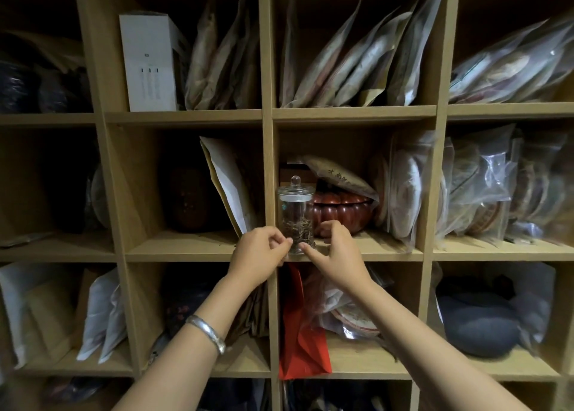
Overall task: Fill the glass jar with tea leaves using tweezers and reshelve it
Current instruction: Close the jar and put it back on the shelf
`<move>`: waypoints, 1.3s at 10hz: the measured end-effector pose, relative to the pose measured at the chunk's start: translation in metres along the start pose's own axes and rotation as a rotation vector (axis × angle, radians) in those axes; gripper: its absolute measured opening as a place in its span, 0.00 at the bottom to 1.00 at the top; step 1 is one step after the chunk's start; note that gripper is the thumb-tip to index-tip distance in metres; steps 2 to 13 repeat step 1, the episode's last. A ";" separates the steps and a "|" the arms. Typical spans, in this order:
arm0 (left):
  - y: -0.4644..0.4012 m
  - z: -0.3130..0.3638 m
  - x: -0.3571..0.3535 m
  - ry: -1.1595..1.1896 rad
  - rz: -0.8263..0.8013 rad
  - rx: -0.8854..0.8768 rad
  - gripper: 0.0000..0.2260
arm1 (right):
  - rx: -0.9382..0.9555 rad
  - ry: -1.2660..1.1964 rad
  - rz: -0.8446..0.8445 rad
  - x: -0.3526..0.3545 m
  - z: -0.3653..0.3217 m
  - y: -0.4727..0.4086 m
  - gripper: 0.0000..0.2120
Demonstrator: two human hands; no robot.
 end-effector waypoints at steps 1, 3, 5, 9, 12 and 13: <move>0.017 -0.005 -0.019 -0.269 -0.227 -0.055 0.09 | 0.093 0.145 -0.050 0.017 -0.003 0.012 0.20; 0.017 -0.005 -0.019 -0.269 -0.227 -0.055 0.09 | 0.093 0.145 -0.050 0.017 -0.003 0.012 0.20; 0.017 -0.005 -0.019 -0.269 -0.227 -0.055 0.09 | 0.093 0.145 -0.050 0.017 -0.003 0.012 0.20; 0.017 -0.005 -0.019 -0.269 -0.227 -0.055 0.09 | 0.093 0.145 -0.050 0.017 -0.003 0.012 0.20; 0.017 -0.005 -0.019 -0.269 -0.227 -0.055 0.09 | 0.093 0.145 -0.050 0.017 -0.003 0.012 0.20; 0.017 -0.005 -0.019 -0.269 -0.227 -0.055 0.09 | 0.093 0.145 -0.050 0.017 -0.003 0.012 0.20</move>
Point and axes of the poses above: each hand's wrist, its own y-axis away from the middle knuckle, its own x-axis out of the back of the hand, z = x × y, the point moved 9 cm from there along -y, towards the middle knuckle, and after that the axes turned 7 degrees about x, right-handed, at the moved point
